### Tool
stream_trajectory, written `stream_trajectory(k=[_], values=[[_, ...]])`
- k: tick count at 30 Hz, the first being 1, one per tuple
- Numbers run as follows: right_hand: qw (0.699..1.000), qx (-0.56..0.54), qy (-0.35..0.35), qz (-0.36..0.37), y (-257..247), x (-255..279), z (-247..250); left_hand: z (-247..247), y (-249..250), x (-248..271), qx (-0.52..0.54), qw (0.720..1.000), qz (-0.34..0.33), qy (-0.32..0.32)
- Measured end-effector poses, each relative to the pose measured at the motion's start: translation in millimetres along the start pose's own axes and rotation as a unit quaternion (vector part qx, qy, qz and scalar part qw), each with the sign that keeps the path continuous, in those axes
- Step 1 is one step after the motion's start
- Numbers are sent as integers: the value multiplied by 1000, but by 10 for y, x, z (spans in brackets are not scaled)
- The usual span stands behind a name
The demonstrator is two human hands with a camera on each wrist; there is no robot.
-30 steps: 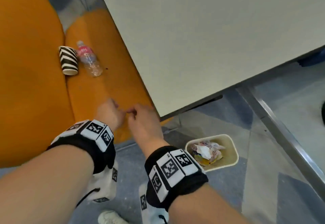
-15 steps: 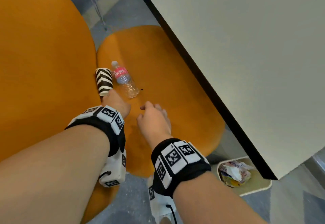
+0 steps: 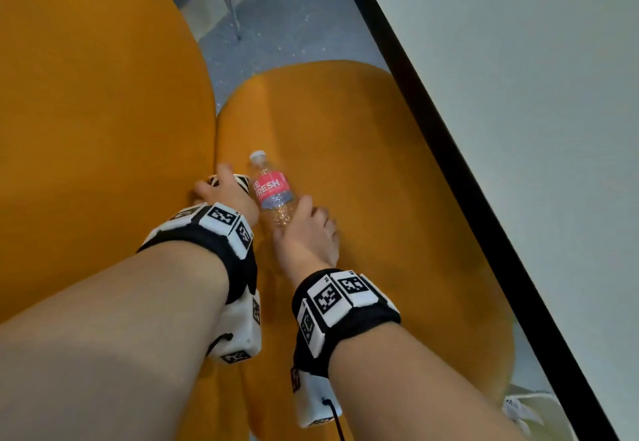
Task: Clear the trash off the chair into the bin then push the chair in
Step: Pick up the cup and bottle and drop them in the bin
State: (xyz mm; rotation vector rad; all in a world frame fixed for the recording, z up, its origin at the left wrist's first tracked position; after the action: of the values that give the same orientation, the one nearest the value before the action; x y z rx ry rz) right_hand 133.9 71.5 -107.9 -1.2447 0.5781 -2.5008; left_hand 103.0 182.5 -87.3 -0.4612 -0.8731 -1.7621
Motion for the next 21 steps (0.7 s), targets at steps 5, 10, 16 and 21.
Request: stream_trajectory(k=[5, 10, 16, 21], values=[[999, 31, -2, 20, -8, -212, -127, -138, -73, -228, -39, 999, -4, -6], [1000, 18, 8, 22, 56, -190, -179, -223, -172, -206, -34, 999, -4, 20], [993, -95, 61, 32, 308, 233, -168, -315, -187, 195, -2, 998, -64, 26], [954, -255, 152, 48, 806, 993, -173, -575, -134, 1099, 203, 955, -208, 58]])
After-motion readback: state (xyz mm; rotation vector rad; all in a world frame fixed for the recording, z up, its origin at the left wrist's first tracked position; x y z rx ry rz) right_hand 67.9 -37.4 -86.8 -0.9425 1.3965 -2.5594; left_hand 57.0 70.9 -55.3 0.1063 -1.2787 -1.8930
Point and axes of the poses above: each hand's wrist, its own x-axis away from the middle knuckle, its own z-axis out of the back of the hand, y = z × x, the point moved 4 cm from there along -x, towards the middle knuckle, and after that the axes turned 15 degrees about -y, right-handed, at the moved point
